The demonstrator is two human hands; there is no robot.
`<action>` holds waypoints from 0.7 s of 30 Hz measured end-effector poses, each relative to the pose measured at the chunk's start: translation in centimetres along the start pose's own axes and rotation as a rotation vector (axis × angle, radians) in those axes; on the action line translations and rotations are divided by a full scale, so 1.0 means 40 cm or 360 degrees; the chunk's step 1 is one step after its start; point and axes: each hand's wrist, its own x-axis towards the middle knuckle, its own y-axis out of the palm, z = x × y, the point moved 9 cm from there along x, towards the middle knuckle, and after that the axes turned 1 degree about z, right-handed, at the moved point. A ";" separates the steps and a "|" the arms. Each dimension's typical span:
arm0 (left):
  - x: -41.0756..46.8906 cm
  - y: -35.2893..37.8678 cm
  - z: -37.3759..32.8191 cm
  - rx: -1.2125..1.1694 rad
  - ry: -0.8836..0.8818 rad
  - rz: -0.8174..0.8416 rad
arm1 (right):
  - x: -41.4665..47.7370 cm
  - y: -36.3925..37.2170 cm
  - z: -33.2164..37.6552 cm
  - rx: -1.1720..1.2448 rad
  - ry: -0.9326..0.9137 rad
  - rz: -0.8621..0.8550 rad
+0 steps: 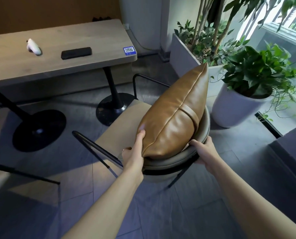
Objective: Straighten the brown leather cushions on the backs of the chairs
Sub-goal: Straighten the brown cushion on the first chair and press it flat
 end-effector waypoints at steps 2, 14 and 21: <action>0.024 -0.028 -0.024 -0.0010 0.0043 -0.0012 | -0.006 0.032 -0.004 0.0019 -0.0012 0.0019; 0.156 -0.213 -0.232 0.0231 0.0162 0.0147 | -0.089 0.275 -0.027 0.0093 0.0053 -0.0024; 0.250 -0.316 -0.352 0.0391 0.0178 0.0216 | -0.149 0.436 -0.035 0.0147 0.0116 -0.0122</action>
